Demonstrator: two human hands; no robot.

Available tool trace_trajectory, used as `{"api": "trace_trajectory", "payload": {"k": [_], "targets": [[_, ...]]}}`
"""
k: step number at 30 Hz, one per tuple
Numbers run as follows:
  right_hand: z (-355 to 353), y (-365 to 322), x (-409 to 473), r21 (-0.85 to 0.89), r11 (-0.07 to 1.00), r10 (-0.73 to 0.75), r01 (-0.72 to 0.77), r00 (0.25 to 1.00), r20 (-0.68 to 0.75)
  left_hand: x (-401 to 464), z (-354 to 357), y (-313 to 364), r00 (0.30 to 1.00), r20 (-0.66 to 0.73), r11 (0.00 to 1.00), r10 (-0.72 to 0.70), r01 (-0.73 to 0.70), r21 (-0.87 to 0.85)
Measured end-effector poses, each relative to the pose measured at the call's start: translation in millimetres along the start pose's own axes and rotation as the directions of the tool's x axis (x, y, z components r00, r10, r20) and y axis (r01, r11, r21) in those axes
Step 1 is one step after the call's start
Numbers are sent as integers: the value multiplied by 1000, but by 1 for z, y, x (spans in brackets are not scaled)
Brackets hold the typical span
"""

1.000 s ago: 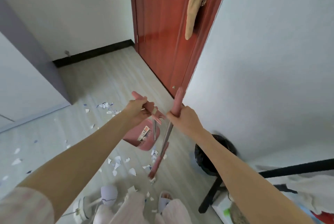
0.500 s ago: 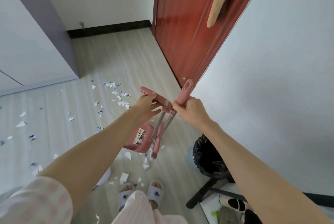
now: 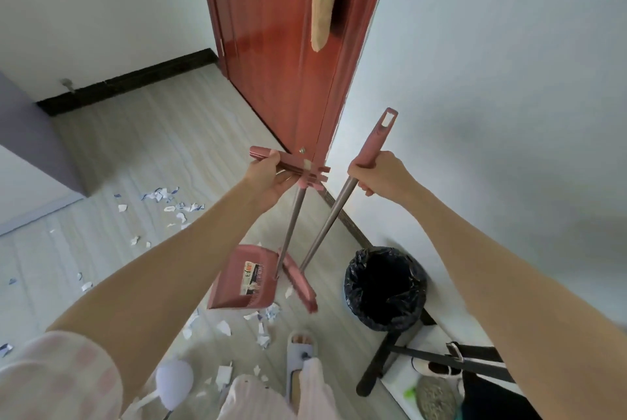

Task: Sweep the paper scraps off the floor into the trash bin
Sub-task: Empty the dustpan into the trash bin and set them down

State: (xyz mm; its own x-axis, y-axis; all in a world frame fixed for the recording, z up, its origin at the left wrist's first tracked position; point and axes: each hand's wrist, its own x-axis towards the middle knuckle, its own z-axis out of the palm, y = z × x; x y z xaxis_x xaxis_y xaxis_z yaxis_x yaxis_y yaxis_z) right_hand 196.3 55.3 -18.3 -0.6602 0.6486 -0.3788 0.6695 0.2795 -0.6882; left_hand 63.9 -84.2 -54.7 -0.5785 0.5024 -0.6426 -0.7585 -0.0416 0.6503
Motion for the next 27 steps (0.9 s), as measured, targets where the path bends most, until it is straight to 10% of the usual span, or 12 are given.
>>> {"api": "trace_trajectory", "payload": {"k": [13, 19, 27], "targets": [[-56, 115, 110, 303, 889, 377, -343, 925, -58, 102, 84, -28, 947, -279, 942, -158, 60, -331], [-75, 144, 122, 674, 647, 552, -356, 829, -92, 117, 124, -45, 967, -130, 871, -220, 135, -473], [-85, 175, 128, 761, 539, 696, -361, 700, -161, 146, 138, -56, 967, -35, 888, -253, 217, -405]]}}
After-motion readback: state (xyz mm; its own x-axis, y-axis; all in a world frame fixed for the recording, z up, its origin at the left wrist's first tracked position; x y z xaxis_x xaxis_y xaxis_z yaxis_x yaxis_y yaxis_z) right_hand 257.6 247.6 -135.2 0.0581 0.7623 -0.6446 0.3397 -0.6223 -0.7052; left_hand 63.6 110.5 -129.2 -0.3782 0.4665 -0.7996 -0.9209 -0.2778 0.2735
